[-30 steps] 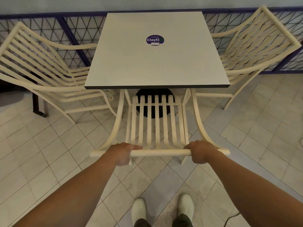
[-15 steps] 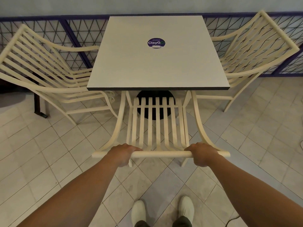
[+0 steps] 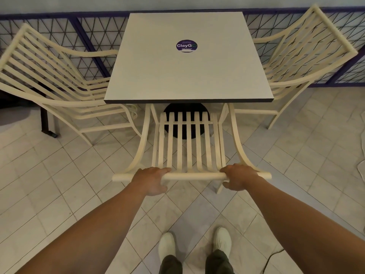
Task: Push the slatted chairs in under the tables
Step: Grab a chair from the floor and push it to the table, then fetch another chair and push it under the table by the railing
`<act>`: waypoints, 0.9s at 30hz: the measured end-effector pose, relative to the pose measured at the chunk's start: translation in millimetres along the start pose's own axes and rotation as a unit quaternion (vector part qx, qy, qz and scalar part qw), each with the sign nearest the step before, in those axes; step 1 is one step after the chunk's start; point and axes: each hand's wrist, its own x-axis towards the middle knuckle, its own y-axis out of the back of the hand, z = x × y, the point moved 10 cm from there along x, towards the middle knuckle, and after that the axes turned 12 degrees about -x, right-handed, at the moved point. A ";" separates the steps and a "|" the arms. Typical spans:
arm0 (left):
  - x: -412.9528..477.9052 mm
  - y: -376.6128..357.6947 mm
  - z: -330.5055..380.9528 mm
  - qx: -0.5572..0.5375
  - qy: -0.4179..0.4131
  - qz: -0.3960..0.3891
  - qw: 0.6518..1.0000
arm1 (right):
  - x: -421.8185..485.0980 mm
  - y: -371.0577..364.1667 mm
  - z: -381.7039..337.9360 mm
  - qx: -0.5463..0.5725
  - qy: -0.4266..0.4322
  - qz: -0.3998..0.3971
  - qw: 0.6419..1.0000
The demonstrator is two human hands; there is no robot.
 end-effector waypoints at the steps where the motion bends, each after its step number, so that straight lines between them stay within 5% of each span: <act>1: -2.6 -1.0 5.2 0.002 -0.003 0.001 1.000 | -4.4 3.4 -3.4 0.003 0.001 0.004 1.000; 18: -89.5 3.4 57.3 -0.055 -0.011 0.019 0.998 | -67.9 59.4 -84.2 0.046 0.061 0.086 0.993; 27: -162.0 -35.4 43.6 -0.178 0.142 0.028 0.973 | -76.4 58.9 -143.5 -0.040 0.207 0.054 0.976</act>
